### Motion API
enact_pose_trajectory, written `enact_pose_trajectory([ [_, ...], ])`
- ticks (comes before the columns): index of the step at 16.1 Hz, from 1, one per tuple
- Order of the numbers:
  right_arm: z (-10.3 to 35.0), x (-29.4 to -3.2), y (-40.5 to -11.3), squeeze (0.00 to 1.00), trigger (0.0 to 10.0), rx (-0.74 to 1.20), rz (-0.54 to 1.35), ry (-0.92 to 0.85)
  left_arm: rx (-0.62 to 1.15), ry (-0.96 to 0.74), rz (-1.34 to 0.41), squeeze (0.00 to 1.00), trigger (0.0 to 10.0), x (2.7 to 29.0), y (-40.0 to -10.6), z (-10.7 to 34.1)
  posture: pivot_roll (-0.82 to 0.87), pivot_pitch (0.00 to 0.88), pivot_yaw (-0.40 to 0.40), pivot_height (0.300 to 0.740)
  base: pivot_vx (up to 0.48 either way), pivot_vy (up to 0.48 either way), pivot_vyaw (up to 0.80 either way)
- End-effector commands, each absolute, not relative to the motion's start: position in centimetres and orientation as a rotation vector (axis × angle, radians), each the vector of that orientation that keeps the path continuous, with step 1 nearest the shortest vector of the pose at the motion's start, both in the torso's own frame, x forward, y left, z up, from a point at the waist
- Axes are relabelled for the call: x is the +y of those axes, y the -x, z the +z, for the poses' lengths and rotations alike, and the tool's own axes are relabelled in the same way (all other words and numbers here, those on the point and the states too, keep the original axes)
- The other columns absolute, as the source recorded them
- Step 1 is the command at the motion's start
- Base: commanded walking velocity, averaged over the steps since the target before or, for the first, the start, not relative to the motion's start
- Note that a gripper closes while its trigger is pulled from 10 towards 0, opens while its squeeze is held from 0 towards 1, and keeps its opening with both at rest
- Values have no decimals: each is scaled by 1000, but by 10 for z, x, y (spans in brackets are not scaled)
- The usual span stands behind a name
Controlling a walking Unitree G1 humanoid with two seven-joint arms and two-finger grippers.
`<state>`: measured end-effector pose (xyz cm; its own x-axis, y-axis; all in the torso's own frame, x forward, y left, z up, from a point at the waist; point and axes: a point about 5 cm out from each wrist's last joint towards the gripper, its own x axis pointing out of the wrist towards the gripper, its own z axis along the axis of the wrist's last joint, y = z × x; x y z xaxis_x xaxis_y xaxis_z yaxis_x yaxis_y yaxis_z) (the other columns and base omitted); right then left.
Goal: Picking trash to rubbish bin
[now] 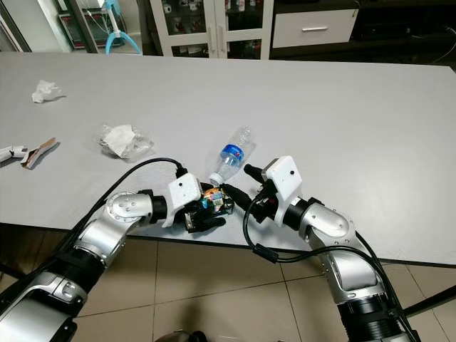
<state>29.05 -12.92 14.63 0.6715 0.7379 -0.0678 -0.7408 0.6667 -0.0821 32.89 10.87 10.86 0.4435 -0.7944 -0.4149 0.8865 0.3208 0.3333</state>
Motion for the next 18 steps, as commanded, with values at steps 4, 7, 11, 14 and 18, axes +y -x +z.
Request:
enact_pose_trajectory([
  [4, 149, -130, -289, 0, 10000, 21, 830, 102, 193, -622, -1122, 0, 9529, 107, -330, 105, -105, 75, 75, 740, 0, 0, 0],
  [7, 149, -130, -290, 0, 10000, 23, 828, 105, 181, -616, -1114, 0, 3529, 107, -330, 105, -104, 71, 74, 740, 0, 0, 0],
  [11, 149, -129, -291, 0, 10000, 23, 828, 106, 179, -609, -1116, 0, 2863, 106, -330, 104, -101, 75, 71, 740, 0, 0, 0],
  [14, 148, -129, -290, 0, 10000, 26, 829, 105, 180, -606, -1113, 0, 2667, 106, -330, 104, -101, 77, 71, 740, 0, 0, 0],
  [18, 148, -129, -290, 0, 10000, 28, 828, 103, 181, -604, -1109, 0, 2784, 107, -330, 104, -98, 82, 69, 740, 0, 0, 0],
])
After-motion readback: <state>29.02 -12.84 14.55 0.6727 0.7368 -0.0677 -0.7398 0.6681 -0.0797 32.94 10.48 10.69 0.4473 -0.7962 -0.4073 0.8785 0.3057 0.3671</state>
